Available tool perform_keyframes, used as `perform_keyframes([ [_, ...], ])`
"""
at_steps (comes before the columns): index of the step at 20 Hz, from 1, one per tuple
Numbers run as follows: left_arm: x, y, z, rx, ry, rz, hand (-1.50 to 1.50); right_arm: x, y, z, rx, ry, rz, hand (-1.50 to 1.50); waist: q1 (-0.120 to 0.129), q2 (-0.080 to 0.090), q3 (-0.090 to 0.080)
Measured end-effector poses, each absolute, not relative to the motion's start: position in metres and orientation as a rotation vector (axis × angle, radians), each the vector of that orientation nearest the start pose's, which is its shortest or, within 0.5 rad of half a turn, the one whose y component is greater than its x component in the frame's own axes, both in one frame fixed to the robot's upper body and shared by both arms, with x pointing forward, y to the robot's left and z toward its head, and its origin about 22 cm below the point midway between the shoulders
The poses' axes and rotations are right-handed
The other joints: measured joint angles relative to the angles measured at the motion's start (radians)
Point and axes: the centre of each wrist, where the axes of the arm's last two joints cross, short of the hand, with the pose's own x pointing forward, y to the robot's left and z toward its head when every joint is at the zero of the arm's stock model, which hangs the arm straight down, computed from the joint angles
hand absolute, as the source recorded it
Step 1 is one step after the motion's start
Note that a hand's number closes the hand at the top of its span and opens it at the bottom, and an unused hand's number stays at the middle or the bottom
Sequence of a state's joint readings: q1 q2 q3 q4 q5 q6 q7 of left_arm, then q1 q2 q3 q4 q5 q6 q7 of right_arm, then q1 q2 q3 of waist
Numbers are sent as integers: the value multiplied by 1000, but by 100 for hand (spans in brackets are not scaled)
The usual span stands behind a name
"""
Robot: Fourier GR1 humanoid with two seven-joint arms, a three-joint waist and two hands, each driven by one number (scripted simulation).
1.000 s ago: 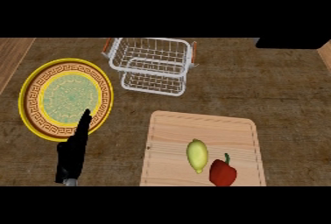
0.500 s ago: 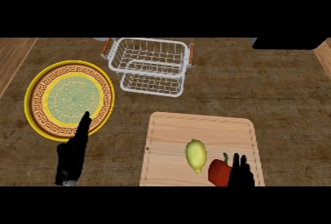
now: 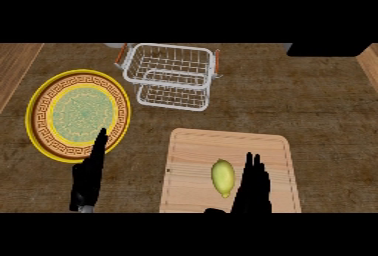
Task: Pick the lemon from the cutting board and place it in the tiered basket
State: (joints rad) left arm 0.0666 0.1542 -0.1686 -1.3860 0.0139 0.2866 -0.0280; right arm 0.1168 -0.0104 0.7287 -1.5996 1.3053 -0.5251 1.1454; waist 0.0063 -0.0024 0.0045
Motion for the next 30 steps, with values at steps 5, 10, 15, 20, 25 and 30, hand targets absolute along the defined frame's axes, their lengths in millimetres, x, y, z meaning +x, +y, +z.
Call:
perform_keyframes([
  [5,215,244,-51,262,-1341,-25,0,169,-79,-21,-1012,-1059,393,150,-3,-7,-5],
  [10,214,246,-49,255,-1334,-30,0,182,-73,-24,-1030,-1117,429,150,-4,-10,-9],
  [15,214,241,-50,257,-1338,-20,0,194,-72,-31,-1114,-1147,465,150,-4,-13,-8],
  [20,216,246,-53,250,-1345,-27,0,204,-70,-26,-1122,-1172,538,150,0,-10,-5],
  [25,218,243,-49,238,-1356,-47,0,219,-89,-11,-989,-1156,852,150,22,-3,-5],
  [30,215,246,-48,251,-1345,-34,0,244,-118,43,-838,-1215,926,150,4,-2,-2],
])
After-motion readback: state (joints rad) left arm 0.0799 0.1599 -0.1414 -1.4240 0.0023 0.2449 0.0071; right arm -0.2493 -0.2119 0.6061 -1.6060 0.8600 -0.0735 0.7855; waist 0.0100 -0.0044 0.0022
